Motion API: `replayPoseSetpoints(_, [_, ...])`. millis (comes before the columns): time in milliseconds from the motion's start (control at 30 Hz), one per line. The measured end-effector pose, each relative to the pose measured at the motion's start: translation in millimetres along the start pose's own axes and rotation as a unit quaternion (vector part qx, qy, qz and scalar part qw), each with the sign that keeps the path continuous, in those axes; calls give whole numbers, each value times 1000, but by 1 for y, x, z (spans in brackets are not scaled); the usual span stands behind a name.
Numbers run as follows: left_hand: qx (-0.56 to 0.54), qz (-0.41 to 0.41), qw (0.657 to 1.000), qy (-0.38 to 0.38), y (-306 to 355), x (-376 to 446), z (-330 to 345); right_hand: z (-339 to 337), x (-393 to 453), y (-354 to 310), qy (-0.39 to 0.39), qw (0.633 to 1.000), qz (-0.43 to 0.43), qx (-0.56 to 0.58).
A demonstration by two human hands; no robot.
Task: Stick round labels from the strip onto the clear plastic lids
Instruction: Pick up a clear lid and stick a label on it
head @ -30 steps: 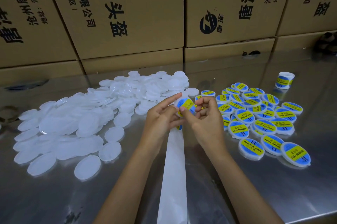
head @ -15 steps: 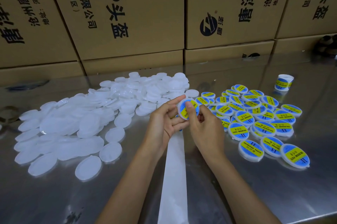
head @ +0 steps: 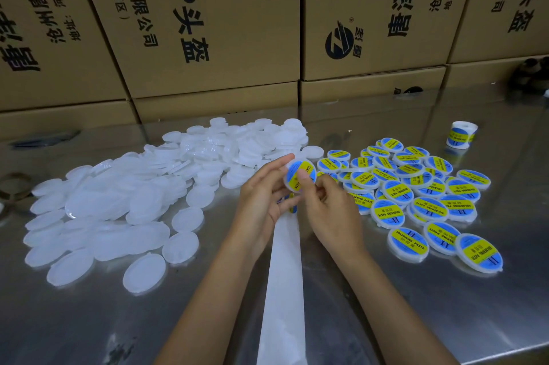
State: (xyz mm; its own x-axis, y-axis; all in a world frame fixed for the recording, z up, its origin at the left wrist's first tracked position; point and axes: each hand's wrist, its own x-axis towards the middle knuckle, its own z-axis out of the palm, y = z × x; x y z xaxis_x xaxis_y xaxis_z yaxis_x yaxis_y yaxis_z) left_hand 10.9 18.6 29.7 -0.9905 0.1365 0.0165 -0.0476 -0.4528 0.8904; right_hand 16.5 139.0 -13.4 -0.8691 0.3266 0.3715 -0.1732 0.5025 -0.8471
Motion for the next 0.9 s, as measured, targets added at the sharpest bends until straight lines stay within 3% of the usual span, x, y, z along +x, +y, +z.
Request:
replayPoseSetpoints(133, [-17,-5,1000,-4,-1,-1,2,1,-2,1,20,995,-18,-92])
replayPoseSetpoints(567, [71,20,997,-16,-3,2,-7,-2,1,1,61,996,-67,-16])
replayPoseSetpoints(800, [174,48,980,-88,-7,1,-8,-9,8,0,84,994,-6,74])
replayPoseSetpoints(900, [160,66,984,-44,-7,0,-6,-9,6,0,58,992,1,110])
